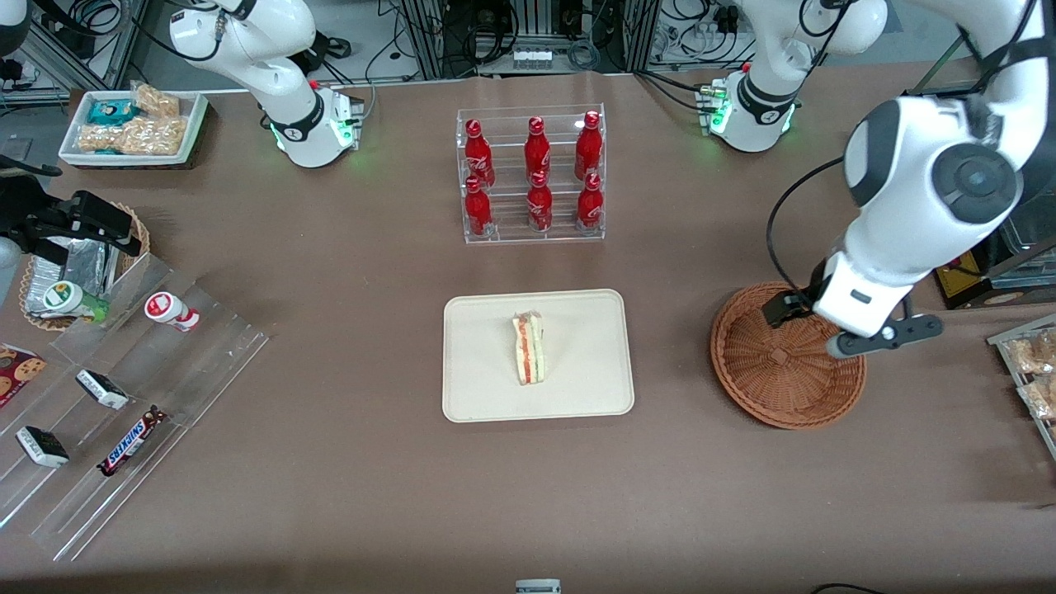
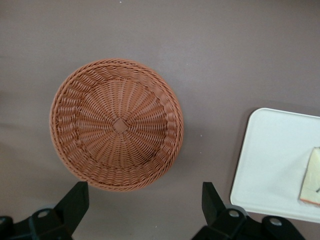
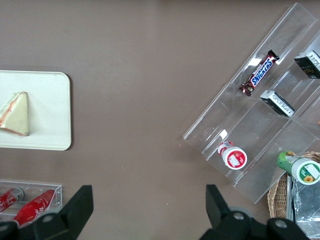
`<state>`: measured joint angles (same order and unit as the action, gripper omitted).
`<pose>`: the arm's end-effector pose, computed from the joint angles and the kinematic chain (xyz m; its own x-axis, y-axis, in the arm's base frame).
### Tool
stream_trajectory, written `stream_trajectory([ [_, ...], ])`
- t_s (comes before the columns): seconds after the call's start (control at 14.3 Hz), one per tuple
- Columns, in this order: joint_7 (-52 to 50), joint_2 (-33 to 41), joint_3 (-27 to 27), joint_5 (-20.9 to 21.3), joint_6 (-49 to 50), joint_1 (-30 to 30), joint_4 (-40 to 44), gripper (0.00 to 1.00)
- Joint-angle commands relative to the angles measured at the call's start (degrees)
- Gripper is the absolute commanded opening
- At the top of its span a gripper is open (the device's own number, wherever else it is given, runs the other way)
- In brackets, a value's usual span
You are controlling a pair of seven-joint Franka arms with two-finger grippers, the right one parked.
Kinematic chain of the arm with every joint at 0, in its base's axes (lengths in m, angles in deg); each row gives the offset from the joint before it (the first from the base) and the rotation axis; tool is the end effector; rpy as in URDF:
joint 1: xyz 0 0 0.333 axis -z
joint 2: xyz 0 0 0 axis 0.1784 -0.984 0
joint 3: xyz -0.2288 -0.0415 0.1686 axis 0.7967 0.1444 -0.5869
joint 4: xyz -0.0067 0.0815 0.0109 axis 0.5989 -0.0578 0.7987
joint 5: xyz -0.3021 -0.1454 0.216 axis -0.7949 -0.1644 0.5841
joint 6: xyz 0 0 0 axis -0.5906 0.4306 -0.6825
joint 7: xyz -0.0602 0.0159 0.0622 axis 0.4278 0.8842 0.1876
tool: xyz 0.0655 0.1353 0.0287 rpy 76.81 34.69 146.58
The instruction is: Place sandwich from basket to tray
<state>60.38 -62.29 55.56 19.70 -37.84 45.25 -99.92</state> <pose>0.5921 -0.1181 0.4232 0.9795 0.2015 -0.0023 0.2015 -0.9794 -0.0151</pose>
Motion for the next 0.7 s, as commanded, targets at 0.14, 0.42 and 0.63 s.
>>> stream_trajectory([
  [0.14,7.99,2.07,11.54,-1.48,3.71,-15.33,-0.47,1.0],
  [0.42,12.75,4.97,24.56,-1.31,7.14,-29.58,-0.21,1.0],
  [0.63,17.75,5.94,28.87,-1.05,9.87,-34.25,0.75,1.0],
])
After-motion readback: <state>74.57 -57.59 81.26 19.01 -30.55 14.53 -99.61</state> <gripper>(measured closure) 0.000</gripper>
